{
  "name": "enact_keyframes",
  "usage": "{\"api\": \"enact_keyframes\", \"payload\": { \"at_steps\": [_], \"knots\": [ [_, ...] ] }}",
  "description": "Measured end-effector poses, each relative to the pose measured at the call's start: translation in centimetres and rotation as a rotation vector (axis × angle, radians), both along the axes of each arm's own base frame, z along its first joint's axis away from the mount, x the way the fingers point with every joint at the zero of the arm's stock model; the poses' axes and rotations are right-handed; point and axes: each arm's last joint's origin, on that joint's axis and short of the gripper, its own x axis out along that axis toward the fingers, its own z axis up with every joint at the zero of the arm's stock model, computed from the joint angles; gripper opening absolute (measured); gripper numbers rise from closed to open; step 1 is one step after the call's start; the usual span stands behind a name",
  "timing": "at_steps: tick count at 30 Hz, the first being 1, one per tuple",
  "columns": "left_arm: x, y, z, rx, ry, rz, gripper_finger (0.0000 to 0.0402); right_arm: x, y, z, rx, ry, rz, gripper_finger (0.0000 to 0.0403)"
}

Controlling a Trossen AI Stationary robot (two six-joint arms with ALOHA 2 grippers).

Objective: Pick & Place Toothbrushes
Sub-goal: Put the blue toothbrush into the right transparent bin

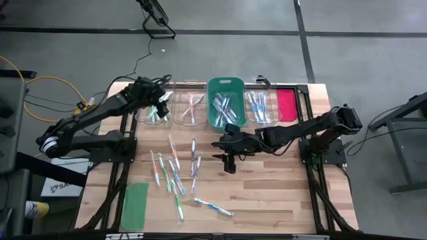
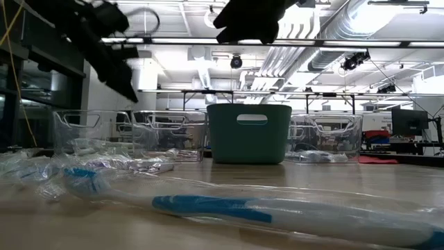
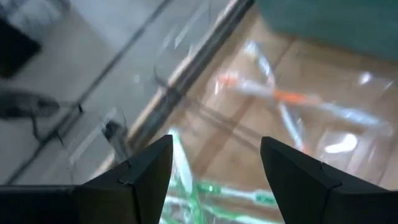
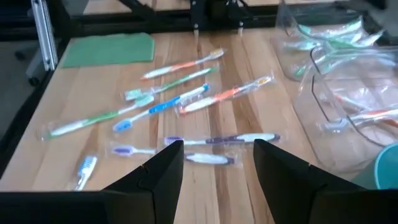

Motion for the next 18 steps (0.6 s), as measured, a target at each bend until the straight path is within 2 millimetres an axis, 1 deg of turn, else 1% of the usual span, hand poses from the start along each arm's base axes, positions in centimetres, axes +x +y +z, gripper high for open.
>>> {"api": "enact_keyframes", "payload": {
  "at_steps": [3, 6, 8, 12, 16, 18],
  "knots": [
    [-0.1, -1.7, 1.3, 0.054, -0.049, -0.067, 0.0237, -0.1, 0.0, -0.1, 0.027, 0.014, -0.012, 0.0188],
    [0.0, -3.7, 2.1, 0.084, -0.089, -0.163, 0.0237, -0.2, 0.3, -0.2, 0.12, 0.034, 0.006, 0.0188],
    [0.0, -4.9, 2.5, 0.093, -0.107, -0.226, 0.0237, -0.4, 0.9, -0.4, 0.183, 0.062, 0.033, 0.0188],
    [0.1, -6.9, 2.9, 0.105, -0.128, -0.321, 0.0237, -1.0, 2.9, -0.6, 0.254, 0.113, 0.078, 0.0188],
    [0.6, -8.4, 3.1, 0.121, -0.134, -0.394, 0.0237, -1.6, 5.2, -0.5, 0.284, 0.1, 0.116, 0.0188],
    [0.8, -9.0, 3.1, 0.126, -0.132, -0.412, 0.0237, -1.8, 6.3, -0.3, 0.298, 0.076, 0.106, 0.0188]
  ]
}}
